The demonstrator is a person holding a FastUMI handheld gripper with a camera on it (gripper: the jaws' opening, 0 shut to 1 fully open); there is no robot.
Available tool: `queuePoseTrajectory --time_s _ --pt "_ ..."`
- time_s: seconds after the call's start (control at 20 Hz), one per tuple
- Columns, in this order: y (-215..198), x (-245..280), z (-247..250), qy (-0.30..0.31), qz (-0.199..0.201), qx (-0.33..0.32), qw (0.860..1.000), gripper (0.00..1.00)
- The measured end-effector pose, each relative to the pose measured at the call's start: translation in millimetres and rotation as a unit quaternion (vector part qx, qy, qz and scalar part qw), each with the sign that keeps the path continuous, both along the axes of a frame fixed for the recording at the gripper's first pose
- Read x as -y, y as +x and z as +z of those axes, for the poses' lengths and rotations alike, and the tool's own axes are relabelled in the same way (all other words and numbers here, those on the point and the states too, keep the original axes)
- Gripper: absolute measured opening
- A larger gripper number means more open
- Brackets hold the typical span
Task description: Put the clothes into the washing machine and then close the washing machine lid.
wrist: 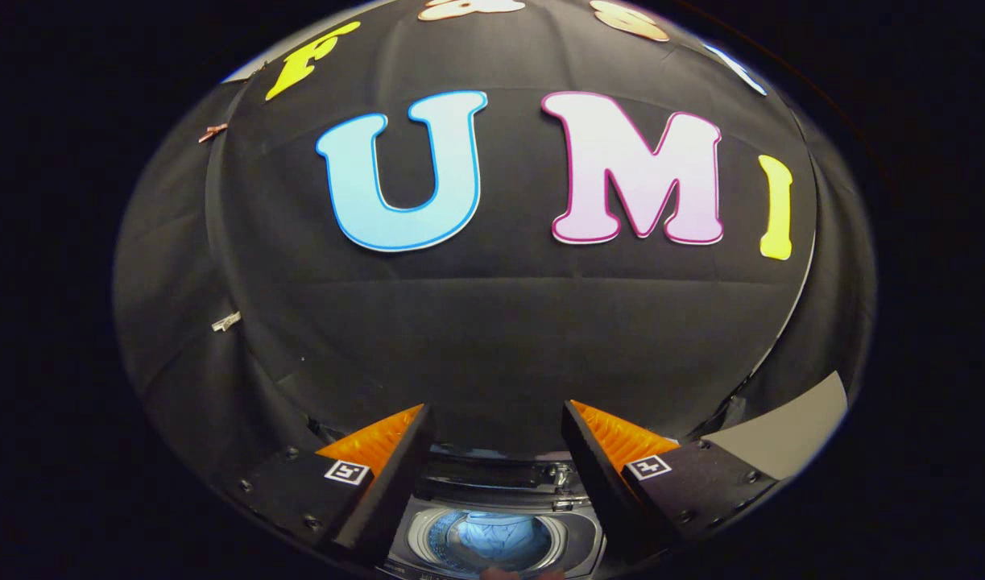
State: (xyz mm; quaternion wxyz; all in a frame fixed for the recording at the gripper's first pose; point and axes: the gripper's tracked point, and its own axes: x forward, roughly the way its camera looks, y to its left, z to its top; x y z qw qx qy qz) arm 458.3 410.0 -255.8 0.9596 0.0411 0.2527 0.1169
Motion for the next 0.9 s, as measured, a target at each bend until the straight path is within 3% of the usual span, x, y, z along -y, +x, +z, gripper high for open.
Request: queuePoseTrajectory --time_s 0.55,0.9 --pt "18.1 -25.7 -70.5 -0.021 0.007 -0.068 0.997 0.99" --pt "10.1 -21.8 -71.0 0.005 0.01 -0.058 0.998 1.0"
